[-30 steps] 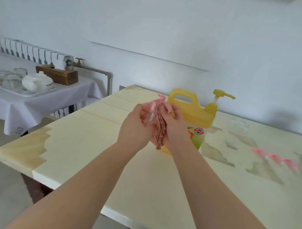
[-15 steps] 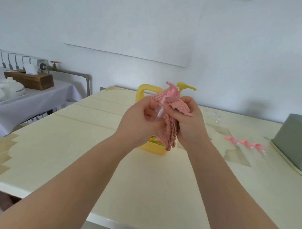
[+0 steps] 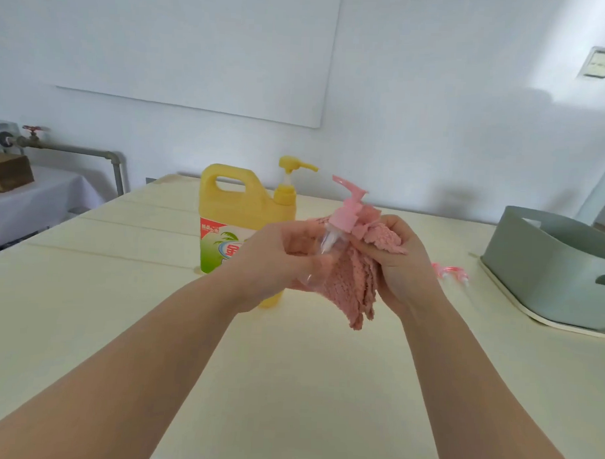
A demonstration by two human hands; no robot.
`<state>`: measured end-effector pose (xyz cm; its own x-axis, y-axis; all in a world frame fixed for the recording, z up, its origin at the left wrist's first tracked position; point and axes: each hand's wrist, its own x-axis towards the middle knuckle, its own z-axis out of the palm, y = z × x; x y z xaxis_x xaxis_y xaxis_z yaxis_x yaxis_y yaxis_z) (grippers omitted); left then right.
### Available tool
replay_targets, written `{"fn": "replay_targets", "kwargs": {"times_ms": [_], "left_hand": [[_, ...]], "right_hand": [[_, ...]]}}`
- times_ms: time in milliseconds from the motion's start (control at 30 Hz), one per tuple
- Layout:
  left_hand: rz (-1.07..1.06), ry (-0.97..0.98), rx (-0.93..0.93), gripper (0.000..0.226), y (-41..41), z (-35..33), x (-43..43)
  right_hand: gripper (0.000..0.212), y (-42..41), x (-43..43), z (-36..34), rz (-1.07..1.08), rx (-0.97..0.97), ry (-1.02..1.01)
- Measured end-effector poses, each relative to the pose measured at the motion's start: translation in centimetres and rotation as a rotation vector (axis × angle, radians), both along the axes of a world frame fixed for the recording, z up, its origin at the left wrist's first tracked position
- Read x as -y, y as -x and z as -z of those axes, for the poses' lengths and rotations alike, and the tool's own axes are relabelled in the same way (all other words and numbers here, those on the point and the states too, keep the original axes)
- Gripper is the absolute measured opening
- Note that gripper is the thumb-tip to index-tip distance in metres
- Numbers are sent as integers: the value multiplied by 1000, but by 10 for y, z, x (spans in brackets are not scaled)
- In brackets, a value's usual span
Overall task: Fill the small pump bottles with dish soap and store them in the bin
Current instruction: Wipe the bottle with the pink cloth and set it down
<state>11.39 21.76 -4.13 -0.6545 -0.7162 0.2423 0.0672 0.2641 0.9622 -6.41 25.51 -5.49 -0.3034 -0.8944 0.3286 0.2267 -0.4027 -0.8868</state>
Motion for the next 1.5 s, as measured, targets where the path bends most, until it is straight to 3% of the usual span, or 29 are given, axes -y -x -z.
{"fn": "replay_targets", "kwargs": {"times_ms": [100,167,233,333,467,533,600,667,767,933,1000,1100,1500], "left_hand": [[-48,-150,-118,31,12,-2,7],[-99,-209,-154,34,18,-1,15],[-125,-240,-132,34,23,5,22],[-140,-250,-52,34,30,18,29],[-144,-236,34,32,38,34,37],[-146,-221,75,32,40,40,40],[-148,-197,114,34,42,45,43],[-158,-171,149,36,43,50,44],[-178,-135,182,35,41,53,44],[-198,-101,193,34,34,53,42],[-224,-74,210,36,33,51,43],[-242,-69,207,37,34,48,44],[-189,-117,136,36,36,39,34]], "right_hand": [[35,24,-3,6,345,-136,-82],[34,34,-9,9,455,-266,-87],[31,39,-17,15,304,-474,-178],[30,41,-26,25,-53,-1021,-566],[12,40,-10,57,161,-902,-657],[23,38,6,87,223,-1087,-776],[50,37,18,111,253,-1239,-877],[61,38,32,115,317,-1238,-901],[52,45,57,111,355,-1190,-894],[34,33,85,103,213,-1261,-712],[26,28,84,97,79,-1166,-668],[30,23,73,91,-88,-969,-657],[36,-13,-2,92,-311,-1096,-534]]}}
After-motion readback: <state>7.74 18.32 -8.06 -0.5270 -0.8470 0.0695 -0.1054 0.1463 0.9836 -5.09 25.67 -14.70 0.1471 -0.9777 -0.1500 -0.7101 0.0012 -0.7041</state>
